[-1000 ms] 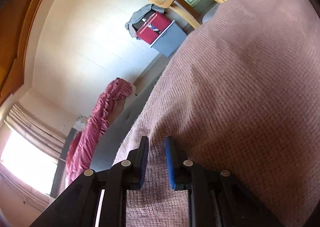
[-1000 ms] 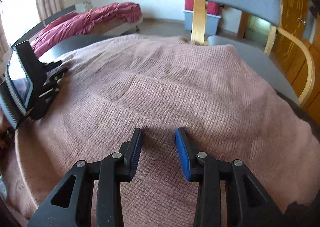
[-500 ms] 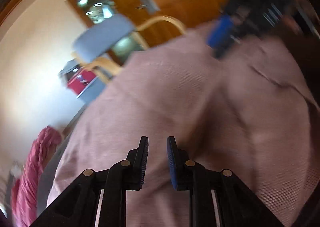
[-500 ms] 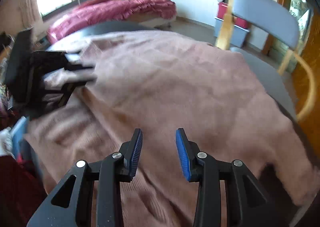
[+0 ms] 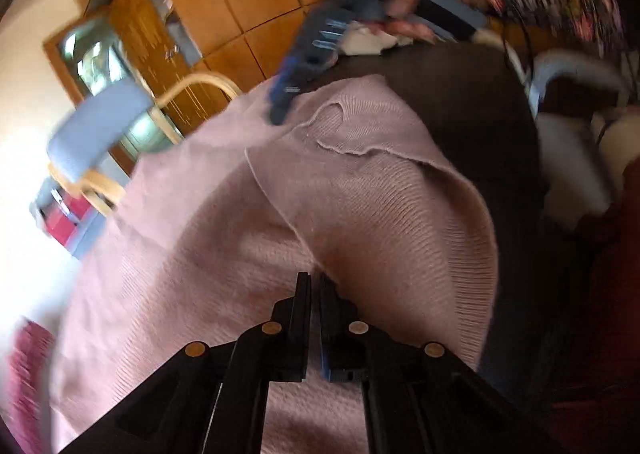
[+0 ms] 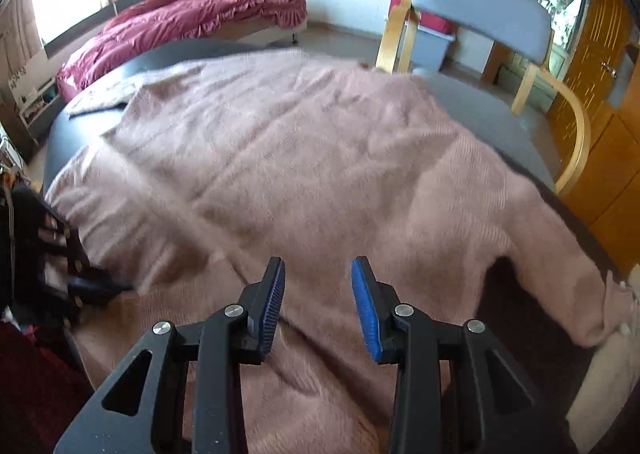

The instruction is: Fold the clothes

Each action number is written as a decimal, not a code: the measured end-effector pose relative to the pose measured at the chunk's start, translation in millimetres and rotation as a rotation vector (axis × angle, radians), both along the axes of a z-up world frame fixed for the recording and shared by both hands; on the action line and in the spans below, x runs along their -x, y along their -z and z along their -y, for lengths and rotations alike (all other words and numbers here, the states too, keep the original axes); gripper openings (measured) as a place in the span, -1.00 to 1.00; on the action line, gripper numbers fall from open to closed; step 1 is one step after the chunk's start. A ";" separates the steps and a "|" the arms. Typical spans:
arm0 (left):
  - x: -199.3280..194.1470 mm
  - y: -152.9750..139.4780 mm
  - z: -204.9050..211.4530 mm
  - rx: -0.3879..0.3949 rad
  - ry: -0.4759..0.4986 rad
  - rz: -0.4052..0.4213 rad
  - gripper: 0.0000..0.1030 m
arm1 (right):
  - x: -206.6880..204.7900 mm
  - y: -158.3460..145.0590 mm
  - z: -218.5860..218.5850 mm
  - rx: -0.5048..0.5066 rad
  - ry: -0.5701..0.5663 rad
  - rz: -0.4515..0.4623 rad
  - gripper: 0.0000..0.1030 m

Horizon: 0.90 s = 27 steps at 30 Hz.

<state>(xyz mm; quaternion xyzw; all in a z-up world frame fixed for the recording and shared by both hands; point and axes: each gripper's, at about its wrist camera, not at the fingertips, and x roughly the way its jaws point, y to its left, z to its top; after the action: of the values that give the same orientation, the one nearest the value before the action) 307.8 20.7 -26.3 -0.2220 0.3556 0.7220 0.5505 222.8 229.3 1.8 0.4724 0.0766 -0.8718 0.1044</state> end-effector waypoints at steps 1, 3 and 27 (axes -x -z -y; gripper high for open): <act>3.7 -3.7 5.5 -0.019 0.008 0.096 -0.96 | -4.4 4.6 -1.9 0.007 -0.012 0.029 -0.27; 6.8 -13.8 12.7 -0.048 0.036 0.263 -0.93 | -18.7 13.3 -5.3 0.041 -0.053 0.089 -0.27; 111.3 -79.3 43.0 -0.164 -0.336 0.093 -0.62 | -44.4 -39.5 -72.2 0.144 0.071 0.000 -0.04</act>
<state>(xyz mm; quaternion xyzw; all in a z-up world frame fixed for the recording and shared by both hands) 196.6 -22.3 53.0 -0.2660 0.2276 0.8192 0.4543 267.2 301.5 41.3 0.4662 -0.0033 -0.8782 0.1071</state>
